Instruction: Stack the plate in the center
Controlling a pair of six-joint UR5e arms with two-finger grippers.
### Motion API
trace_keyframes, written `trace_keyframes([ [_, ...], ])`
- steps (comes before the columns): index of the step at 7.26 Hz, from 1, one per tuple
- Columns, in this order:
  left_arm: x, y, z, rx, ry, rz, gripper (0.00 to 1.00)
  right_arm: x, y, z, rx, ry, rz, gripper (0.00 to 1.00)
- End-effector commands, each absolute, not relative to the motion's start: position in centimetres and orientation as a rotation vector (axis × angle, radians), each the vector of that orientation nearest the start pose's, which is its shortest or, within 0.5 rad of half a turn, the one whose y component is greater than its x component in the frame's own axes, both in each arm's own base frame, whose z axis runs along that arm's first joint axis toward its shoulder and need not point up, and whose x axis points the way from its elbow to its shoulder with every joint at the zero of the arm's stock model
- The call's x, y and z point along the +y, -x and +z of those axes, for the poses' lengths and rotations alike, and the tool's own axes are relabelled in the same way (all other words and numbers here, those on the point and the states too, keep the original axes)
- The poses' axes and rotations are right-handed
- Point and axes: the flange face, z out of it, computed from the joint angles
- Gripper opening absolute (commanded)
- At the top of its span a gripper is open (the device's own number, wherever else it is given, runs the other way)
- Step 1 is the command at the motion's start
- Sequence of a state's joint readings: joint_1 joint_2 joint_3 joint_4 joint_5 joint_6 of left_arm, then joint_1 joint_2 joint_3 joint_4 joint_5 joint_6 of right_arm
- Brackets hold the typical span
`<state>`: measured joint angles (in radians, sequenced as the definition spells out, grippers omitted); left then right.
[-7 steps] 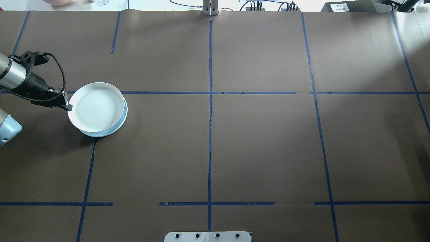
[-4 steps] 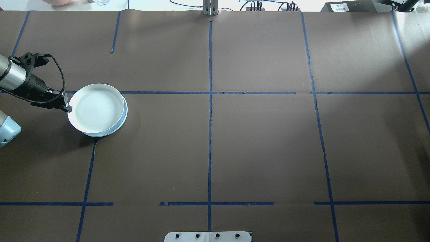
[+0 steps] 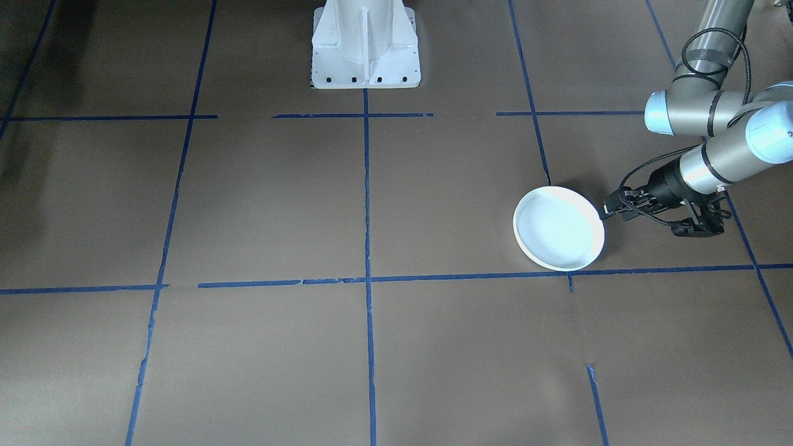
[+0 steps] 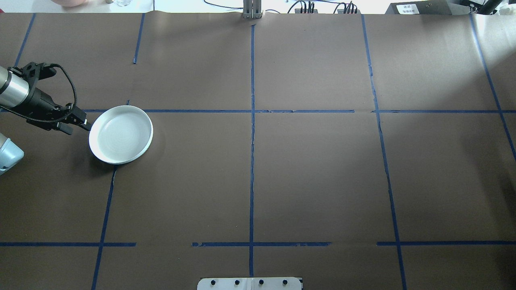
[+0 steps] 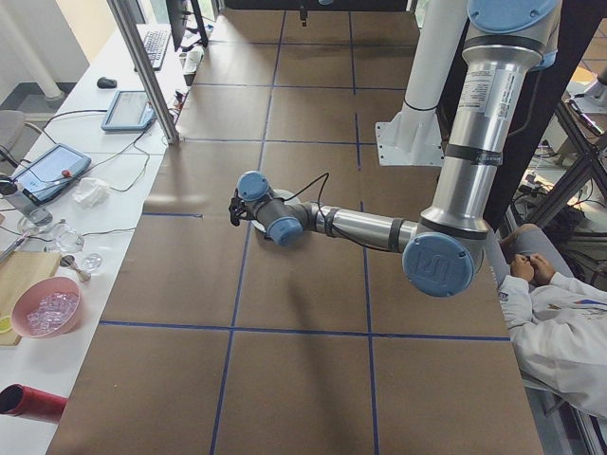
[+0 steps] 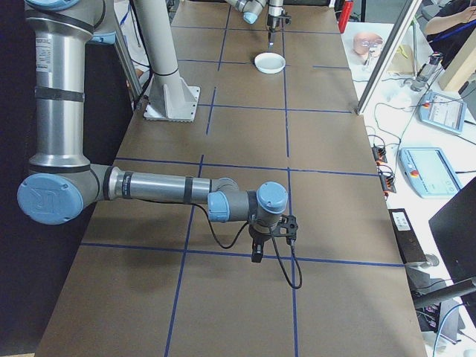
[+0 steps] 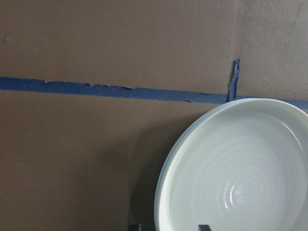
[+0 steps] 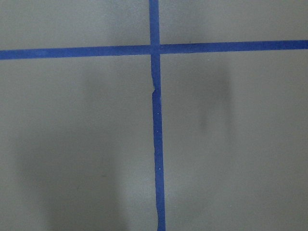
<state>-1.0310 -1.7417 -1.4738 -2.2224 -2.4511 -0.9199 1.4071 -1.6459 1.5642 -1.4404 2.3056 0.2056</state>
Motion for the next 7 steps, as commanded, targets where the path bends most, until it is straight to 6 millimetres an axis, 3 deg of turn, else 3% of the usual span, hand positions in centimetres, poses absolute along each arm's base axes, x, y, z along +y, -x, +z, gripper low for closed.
trace_keyframes([
  [1,-52.0,-18.6,58.5,1.019,0.015,-0.013,1.0,-46.7,1.0,68.7,-0.731,0.089,0.021,1.0],
  [3,-52.1,-9.4,63.7,0.933,-0.025,0.042,1.0,-46.7,1.0,68.8,-0.73,0.09,0.022,1.0],
  [4,-52.2,-6.0,65.6,0.903,-0.017,0.063,1.0,-46.7,1.0,68.7,-0.731,0.089,0.022,1.0],
  [6,-51.9,2.7,68.3,0.786,-0.052,0.076,1.0,-46.7,0.9,68.8,-0.731,0.09,0.024,1.0],
  [7,-51.3,5.8,68.8,0.785,-0.07,0.089,1.0,-46.7,1.0,68.8,-0.73,0.09,0.022,1.0],
])
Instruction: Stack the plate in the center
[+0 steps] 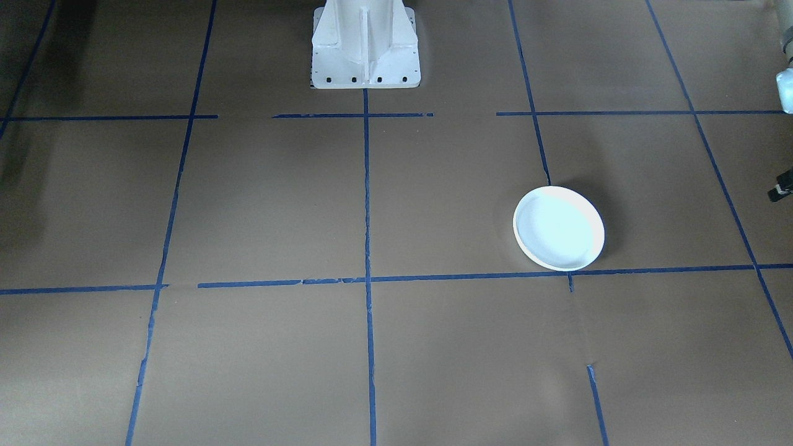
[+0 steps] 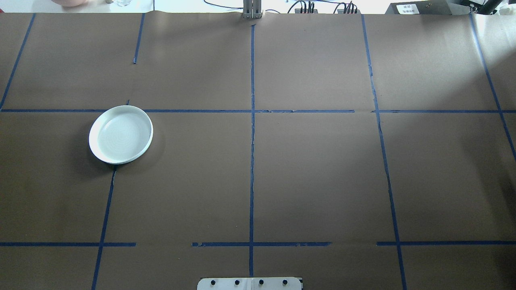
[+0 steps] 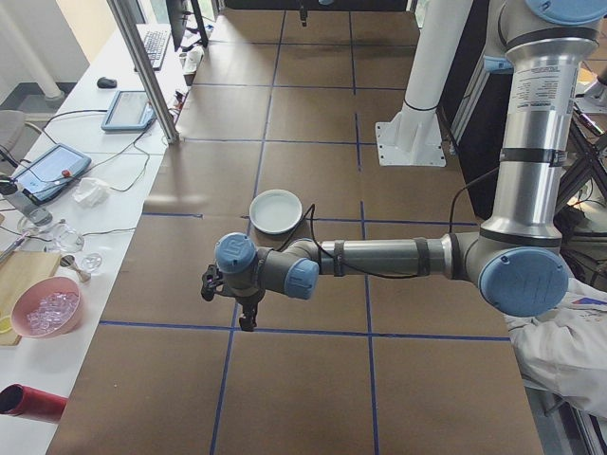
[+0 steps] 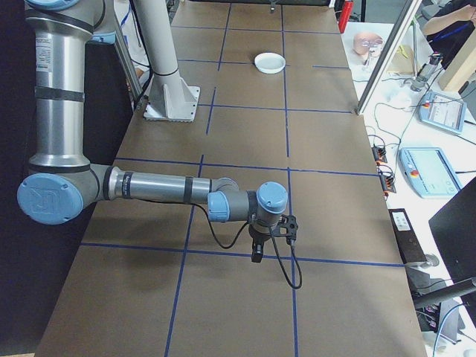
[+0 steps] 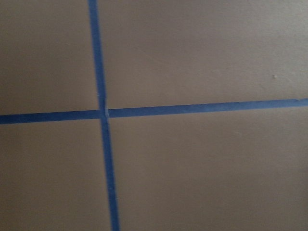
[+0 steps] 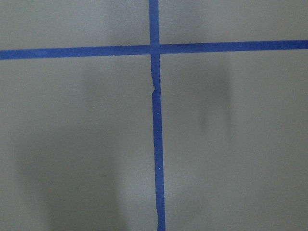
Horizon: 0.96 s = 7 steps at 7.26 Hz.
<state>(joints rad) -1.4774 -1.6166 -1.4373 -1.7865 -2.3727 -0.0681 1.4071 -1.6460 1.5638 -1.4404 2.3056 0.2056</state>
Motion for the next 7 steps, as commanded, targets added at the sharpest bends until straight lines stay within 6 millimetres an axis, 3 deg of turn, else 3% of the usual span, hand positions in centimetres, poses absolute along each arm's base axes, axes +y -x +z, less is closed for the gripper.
trace_keyframes([
  [1,-50.6,9.2,69.0,0.785,-0.08,0.04,1.0,-46.7,1.0,68.7,-0.731,0.089,0.022,1.0],
  [2,-49.9,11.0,69.5,0.79,-0.019,-0.022,1.0,-46.7,0.9,68.8,-0.731,0.09,0.024,1.0],
  [4,-49.4,12.8,69.8,0.782,-0.048,0.015,1.0,-46.8,0.9,68.6,-0.731,0.087,0.022,1.0],
  [7,-48.8,13.0,70.2,0.788,-0.04,-0.002,1.0,-46.8,0.9,68.7,-0.731,0.088,0.023,1.0],
])
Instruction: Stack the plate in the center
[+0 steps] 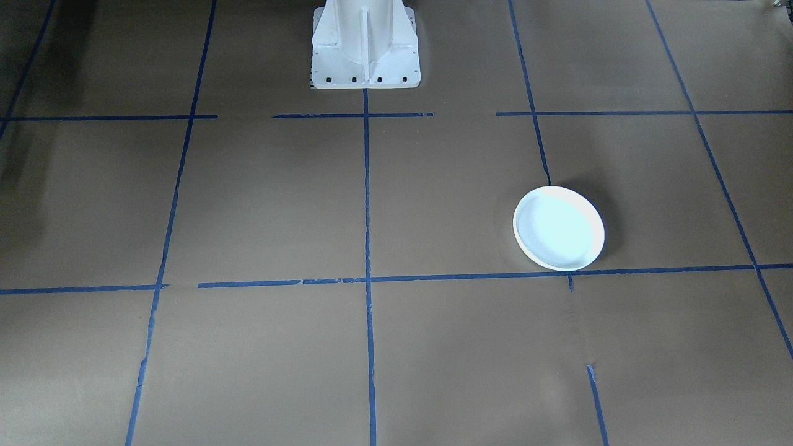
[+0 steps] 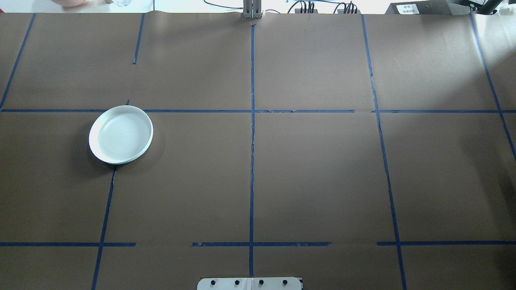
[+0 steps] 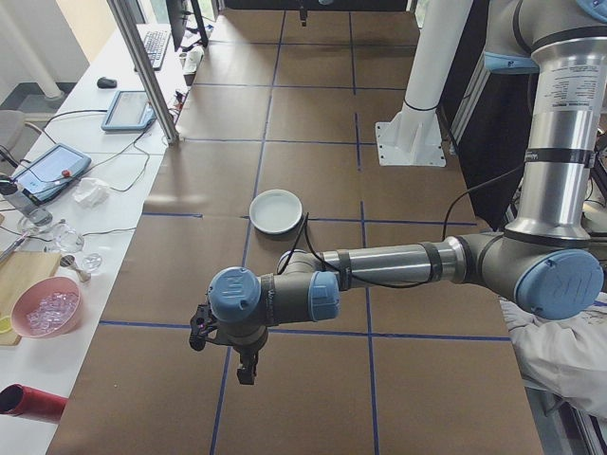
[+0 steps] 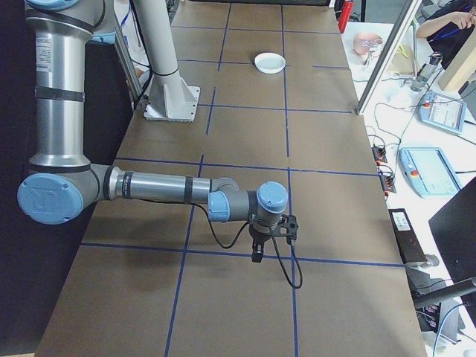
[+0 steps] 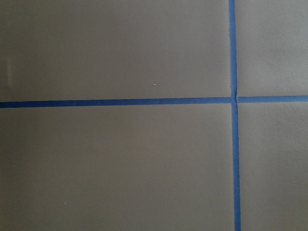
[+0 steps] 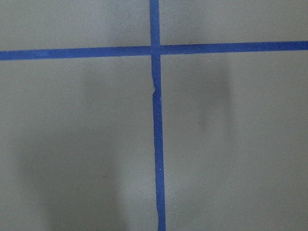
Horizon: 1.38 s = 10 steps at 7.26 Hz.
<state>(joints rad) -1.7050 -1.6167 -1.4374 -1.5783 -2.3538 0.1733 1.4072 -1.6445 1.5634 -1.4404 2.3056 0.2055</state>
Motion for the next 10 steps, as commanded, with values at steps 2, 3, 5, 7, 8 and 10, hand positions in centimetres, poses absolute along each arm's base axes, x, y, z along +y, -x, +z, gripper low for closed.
trace_keyframes([
  [2,-49.24,13.15,69.95,0.77,-0.044,0.0,1.0,-46.67,0.99,68.78,-0.73,0.09,0.022,1.0],
  [3,-49.34,13.16,69.85,0.771,-0.048,0.001,1.0,-46.67,0.99,68.78,-0.73,0.09,0.022,1.0],
  [5,-49.27,13.14,69.9,0.773,-0.048,0.003,1.0,-46.75,1.0,68.71,-0.731,0.089,0.021,1.0],
  [7,-49.27,13.21,69.83,0.773,-0.05,0.002,1.0,-46.76,1.0,68.64,-0.731,0.088,0.021,1.0],
  [8,-49.27,13.21,69.83,0.773,-0.05,0.002,1.0,-46.75,0.93,68.71,-0.731,0.088,0.023,1.0],
  [10,-49.27,13.21,69.83,0.773,-0.05,0.002,1.0,-46.75,1.0,68.71,-0.731,0.089,0.021,1.0],
])
